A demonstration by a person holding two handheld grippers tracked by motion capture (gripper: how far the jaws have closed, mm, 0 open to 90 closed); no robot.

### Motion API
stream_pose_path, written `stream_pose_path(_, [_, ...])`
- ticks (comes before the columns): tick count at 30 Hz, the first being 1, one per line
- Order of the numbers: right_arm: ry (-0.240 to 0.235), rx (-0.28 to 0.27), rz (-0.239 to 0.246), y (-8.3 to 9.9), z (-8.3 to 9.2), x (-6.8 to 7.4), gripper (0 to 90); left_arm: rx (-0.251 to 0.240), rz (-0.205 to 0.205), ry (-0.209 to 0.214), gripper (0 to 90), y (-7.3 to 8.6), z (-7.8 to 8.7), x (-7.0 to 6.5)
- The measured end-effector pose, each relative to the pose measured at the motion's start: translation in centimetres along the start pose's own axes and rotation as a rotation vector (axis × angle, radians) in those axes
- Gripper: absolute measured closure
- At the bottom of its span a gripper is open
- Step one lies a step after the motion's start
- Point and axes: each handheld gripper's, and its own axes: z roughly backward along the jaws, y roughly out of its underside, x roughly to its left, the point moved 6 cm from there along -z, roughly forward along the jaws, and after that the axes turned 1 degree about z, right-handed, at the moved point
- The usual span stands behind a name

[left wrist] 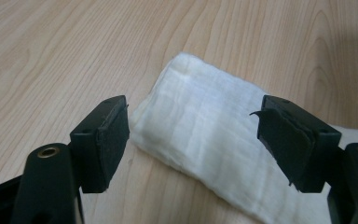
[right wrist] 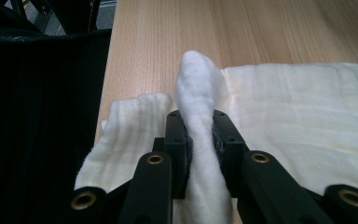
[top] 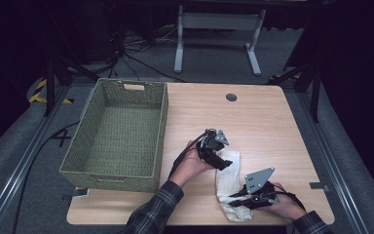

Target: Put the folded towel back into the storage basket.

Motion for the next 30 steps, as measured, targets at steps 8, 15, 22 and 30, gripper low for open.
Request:
stream_pose_path(8, [0.000, 0.001, 0.000, 0.0, 0.0, 0.0, 79.7, 0.032, -0.018, 0.032, 25.1, -0.5, -2.4, 1.0])
stream_pose_path(15, [-0.003, -0.001, -0.001, 0.0, 0.0, 0.0, 79.6, 0.076, -0.018, 0.028, 25.2, 0.1, -3.4, 0.8])
stream_pose_path(22, [-0.006, -0.002, -0.006, 0.0, 0.0, -0.1, 79.7, 0.095, -0.040, 0.039, 36.9, 0.3, -3.2, 0.4])
stream_pose_path(30, [-0.011, -0.004, -0.015, 0.0, 0.0, -0.1, 79.7, 0.085, -0.054, 0.114, 72.3, 0.4, -3.0, -0.3])
